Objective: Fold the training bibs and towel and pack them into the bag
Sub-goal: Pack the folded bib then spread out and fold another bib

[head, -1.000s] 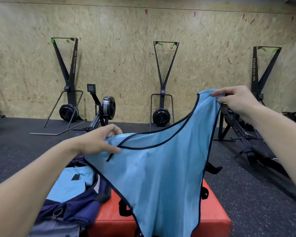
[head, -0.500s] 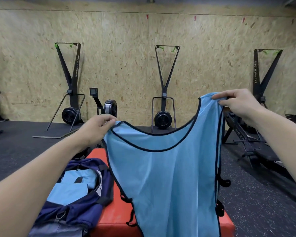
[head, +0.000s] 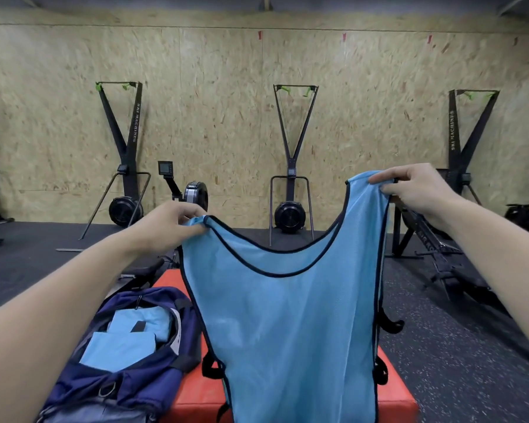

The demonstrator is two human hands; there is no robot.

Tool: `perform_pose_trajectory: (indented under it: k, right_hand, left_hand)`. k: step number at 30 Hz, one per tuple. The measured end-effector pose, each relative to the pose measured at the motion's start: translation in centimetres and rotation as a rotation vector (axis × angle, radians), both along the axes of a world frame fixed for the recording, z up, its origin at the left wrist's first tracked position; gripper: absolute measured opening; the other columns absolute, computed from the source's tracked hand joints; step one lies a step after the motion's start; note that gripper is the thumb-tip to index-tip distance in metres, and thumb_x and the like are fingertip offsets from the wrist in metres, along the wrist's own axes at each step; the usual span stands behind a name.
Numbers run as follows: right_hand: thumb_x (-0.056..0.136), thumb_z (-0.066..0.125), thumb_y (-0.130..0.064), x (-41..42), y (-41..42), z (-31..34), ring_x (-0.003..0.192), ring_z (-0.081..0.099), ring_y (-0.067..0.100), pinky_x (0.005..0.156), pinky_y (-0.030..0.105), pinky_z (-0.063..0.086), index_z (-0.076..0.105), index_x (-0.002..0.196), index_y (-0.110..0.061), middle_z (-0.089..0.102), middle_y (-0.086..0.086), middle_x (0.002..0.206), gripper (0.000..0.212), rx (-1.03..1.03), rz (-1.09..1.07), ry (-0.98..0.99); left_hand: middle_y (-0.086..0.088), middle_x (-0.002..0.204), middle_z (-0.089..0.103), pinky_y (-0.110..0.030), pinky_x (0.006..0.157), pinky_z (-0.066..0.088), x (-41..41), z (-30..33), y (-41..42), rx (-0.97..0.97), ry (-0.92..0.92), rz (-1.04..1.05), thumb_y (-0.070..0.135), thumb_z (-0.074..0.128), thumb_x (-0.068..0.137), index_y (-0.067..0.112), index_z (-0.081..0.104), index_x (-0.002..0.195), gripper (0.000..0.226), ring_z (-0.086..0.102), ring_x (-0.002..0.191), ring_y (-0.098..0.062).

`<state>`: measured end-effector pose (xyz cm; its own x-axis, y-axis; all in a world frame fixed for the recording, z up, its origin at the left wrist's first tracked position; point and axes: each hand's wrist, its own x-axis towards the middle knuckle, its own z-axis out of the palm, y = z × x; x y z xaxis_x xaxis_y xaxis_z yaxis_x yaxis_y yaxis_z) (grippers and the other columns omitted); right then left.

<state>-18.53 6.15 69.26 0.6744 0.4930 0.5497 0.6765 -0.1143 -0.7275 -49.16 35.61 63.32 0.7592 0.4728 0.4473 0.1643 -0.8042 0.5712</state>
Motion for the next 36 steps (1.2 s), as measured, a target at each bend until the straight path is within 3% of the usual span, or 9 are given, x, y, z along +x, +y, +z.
perform_pose_trajectory:
  k: [5,11,15,21,23,26,28,31,36]
  right_hand:
    - [0.090,0.069,0.001,-0.9,-0.6,0.6,0.046,0.055,-0.007,0.044,0.004,0.038,0.077,0.101,-0.007,0.065,0.003,0.092,0.015,-0.024,0.073,-0.031]
    - [0.092,0.063,0.006,-0.8,-2.4,2.7,0.079,0.067,0.003,0.057,0.011,0.051,0.080,0.097,-0.017,0.071,0.001,0.104,0.029,-0.148,0.119,-0.139]
    - [0.094,0.061,0.003,-0.6,-2.7,3.2,0.038,0.039,0.003,0.039,0.014,0.032,0.080,0.095,-0.022,0.068,0.007,0.090,0.032,-0.137,0.034,-0.216]
    - [0.094,0.061,0.003,-0.7,-2.6,4.5,0.039,0.040,0.002,0.037,0.020,0.038,0.079,0.099,-0.019,0.072,0.017,0.100,0.028,-0.062,-0.004,-0.240]
    - [0.091,0.065,0.000,-0.4,-2.5,4.9,0.061,0.055,0.012,0.059,0.036,0.058,0.080,0.093,-0.028,0.073,0.012,0.103,0.032,-0.042,-0.024,-0.260]
    - [0.090,0.066,0.001,0.0,-2.7,5.4,0.087,0.066,0.034,0.082,0.045,0.058,0.080,0.089,-0.030,0.072,0.012,0.110,0.034,-0.068,-0.004,-0.241]
    - [0.090,0.064,0.003,0.4,-2.7,5.4,0.105,0.066,0.039,0.094,0.049,0.056,0.081,0.091,-0.026,0.071,0.011,0.113,0.034,-0.012,-0.009,-0.218]
    - [0.090,0.064,0.006,0.4,-2.9,4.7,0.111,0.064,0.023,0.098,0.032,0.054,0.080,0.097,-0.017,0.071,0.006,0.113,0.029,-0.030,0.049,-0.202]
    - [0.090,0.066,0.004,2.4,-1.7,2.3,0.105,0.066,0.022,0.088,0.028,0.055,0.080,0.091,-0.017,0.073,0.004,0.106,0.026,-0.111,0.067,-0.163]
  left_hand:
    - [0.007,0.092,0.076,-0.032,0.086,0.050,-0.1,1.2,0.6,0.039,-0.084,0.056,0.030,0.065,0.096,0.033,0.077,0.092,0.013,0.067,0.086,-0.010]
    - [-0.009,0.066,0.052,-0.031,0.052,0.036,-0.6,5.8,-0.3,0.200,-0.217,0.127,0.024,0.054,0.102,0.032,0.054,0.095,0.011,0.041,0.055,-0.019]
    - [-0.018,0.084,0.068,-0.034,0.053,0.041,-1.3,8.4,-1.6,0.285,-0.154,0.161,0.020,0.051,0.103,0.032,0.050,0.092,0.017,0.045,0.057,-0.022]
    - [-0.005,0.087,0.069,-0.032,0.061,0.041,-2.6,11.2,-2.5,0.346,-0.038,0.225,0.002,0.041,0.096,0.023,0.066,0.075,0.038,0.052,0.065,-0.020]
    - [0.003,0.095,0.069,-0.028,0.061,0.042,-3.2,11.3,-3.0,0.344,-0.033,0.228,0.001,0.043,0.094,0.025,0.071,0.080,0.039,0.057,0.069,-0.010]
    - [0.012,0.100,0.063,-0.015,0.050,0.034,-3.8,10.9,-3.2,0.356,0.021,0.190,-0.006,0.048,0.091,0.025,0.069,0.092,0.037,0.052,0.052,0.004]
    - [0.003,0.102,0.067,-0.019,0.052,0.038,-4.1,10.5,-2.5,0.357,-0.017,0.192,-0.013,0.048,0.085,0.023,0.072,0.085,0.043,0.055,0.060,-0.003]
    - [-0.009,0.090,0.072,-0.023,0.052,0.043,-4.1,9.8,-0.6,0.335,-0.134,0.217,-0.011,0.052,0.085,0.026,0.075,0.072,0.045,0.060,0.070,-0.038]
    - [0.002,0.079,0.073,-0.036,0.056,0.051,-2.1,7.3,1.6,0.315,-0.115,0.173,0.000,0.055,0.095,0.030,0.078,0.087,0.039,0.063,0.065,-0.041]
